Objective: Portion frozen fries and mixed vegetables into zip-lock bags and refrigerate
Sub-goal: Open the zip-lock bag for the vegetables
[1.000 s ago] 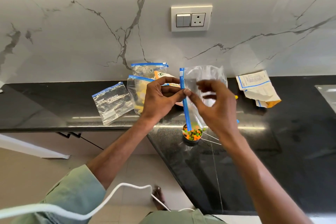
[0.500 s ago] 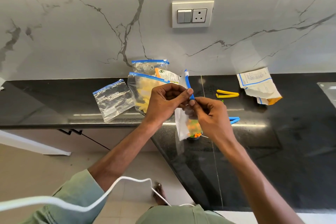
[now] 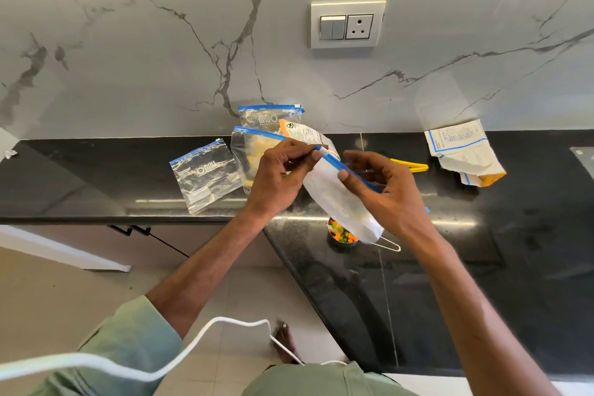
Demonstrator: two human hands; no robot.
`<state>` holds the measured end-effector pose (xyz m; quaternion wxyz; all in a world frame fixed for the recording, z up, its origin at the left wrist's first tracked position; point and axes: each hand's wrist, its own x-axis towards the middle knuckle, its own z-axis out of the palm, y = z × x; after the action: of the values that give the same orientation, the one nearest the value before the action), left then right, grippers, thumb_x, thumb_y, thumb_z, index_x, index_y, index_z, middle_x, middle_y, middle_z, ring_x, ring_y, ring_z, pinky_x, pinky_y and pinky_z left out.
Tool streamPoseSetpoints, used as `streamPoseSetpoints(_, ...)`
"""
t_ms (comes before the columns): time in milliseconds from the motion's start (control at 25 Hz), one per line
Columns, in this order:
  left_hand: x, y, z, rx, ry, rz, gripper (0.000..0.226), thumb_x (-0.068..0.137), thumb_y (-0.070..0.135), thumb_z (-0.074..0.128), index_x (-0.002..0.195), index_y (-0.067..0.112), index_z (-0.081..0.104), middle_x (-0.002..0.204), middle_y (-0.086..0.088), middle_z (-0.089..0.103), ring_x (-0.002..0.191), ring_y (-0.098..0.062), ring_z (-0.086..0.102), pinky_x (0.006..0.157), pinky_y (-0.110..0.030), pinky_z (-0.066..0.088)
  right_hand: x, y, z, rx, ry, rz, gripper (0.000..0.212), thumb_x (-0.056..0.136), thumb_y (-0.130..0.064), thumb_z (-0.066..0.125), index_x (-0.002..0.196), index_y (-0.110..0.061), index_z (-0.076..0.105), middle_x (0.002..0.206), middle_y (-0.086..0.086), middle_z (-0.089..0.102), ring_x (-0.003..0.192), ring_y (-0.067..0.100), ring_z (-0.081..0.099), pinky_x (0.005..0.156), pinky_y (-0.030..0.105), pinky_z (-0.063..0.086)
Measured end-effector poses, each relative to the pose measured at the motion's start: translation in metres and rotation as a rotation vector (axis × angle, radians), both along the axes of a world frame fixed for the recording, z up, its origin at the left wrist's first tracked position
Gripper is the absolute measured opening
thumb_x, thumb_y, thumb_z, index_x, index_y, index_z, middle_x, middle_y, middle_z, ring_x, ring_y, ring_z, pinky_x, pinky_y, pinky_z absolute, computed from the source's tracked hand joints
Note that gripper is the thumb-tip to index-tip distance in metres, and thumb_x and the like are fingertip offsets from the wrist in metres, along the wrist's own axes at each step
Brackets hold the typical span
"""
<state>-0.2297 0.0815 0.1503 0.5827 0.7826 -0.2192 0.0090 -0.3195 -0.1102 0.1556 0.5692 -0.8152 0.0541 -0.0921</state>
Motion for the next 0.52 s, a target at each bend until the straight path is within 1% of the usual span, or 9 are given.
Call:
streamPoseSetpoints(40, -0.003, -0.003, 0.000, 0.001, -0.020, -0.026, 0.021, 0.096, 0.016, 0.071, 0.114, 0.006, 0.077, 0.102, -0.006, 0.075, 0.092, -0.018, 0.074, 0.083, -0.039, 0.062, 0.003, 0.005, 0.004, 0.015, -0.041, -0.036, 0.032, 0.094, -0.037, 0.078, 0.123, -0.025, 0.075, 0.106, -0.011, 0.078, 0.097, 0.009, 0.073, 0.088, 0.034, 0.062)
streamPoseSetpoints(80, -0.007, -0.005, 0.001, 0.002, -0.036, -0.039, 0.020, 0.094, 0.015, 0.074, 0.112, 0.007, 0.078, 0.100, -0.005, 0.077, 0.089, -0.016, 0.075, 0.083, -0.038, 0.062, 0.007, 0.011, 0.007, 0.024, -0.071, -0.055, 0.028, 0.093, -0.035, 0.078, 0.118, -0.023, 0.077, 0.102, -0.010, 0.078, 0.093, 0.010, 0.074, 0.085, 0.035, 0.063)
streamPoseSetpoints(200, -0.012, -0.008, 0.004, -0.037, -0.023, -0.051, 0.017, 0.086, 0.010, 0.081, 0.102, 0.007, 0.080, 0.092, -0.002, 0.080, 0.084, -0.016, 0.078, 0.080, -0.040, 0.064, 0.014, 0.020, 0.013, 0.057, -0.103, -0.061, 0.016, 0.093, -0.030, 0.079, 0.104, -0.018, 0.079, 0.089, -0.007, 0.079, 0.080, 0.015, 0.076, 0.076, 0.044, 0.064)
streamPoseSetpoints(240, -0.013, -0.007, 0.006, -0.053, -0.002, -0.068, 0.016, 0.086, 0.008, 0.081, 0.102, 0.006, 0.079, 0.091, -0.003, 0.080, 0.084, -0.018, 0.078, 0.081, -0.042, 0.064, 0.014, 0.020, 0.014, 0.072, -0.102, -0.062, 0.016, 0.093, -0.029, 0.080, 0.103, -0.016, 0.079, 0.088, -0.005, 0.079, 0.078, 0.016, 0.076, 0.075, 0.043, 0.065)
streamPoseSetpoints(360, -0.011, -0.005, 0.009, -0.075, 0.068, -0.116, 0.012, 0.090, 0.010, 0.078, 0.100, 0.005, 0.079, 0.090, -0.003, 0.079, 0.083, -0.022, 0.077, 0.083, -0.044, 0.064, 0.013, 0.017, 0.013, 0.089, -0.106, -0.046, 0.019, 0.090, -0.027, 0.083, 0.101, -0.013, 0.079, 0.086, -0.004, 0.079, 0.076, 0.016, 0.076, 0.072, 0.034, 0.064)
streamPoseSetpoints(520, -0.013, -0.003, 0.007, -0.005, 0.016, -0.059, 0.003, 0.093, 0.007, 0.074, 0.093, 0.008, 0.077, 0.087, -0.002, 0.076, 0.082, -0.023, 0.074, 0.079, -0.045, 0.063, 0.011, 0.022, 0.006, -0.049, -0.149, -0.019, 0.014, 0.092, -0.026, 0.081, 0.098, -0.015, 0.074, 0.087, -0.004, 0.075, 0.078, 0.015, 0.074, 0.071, 0.029, 0.062)
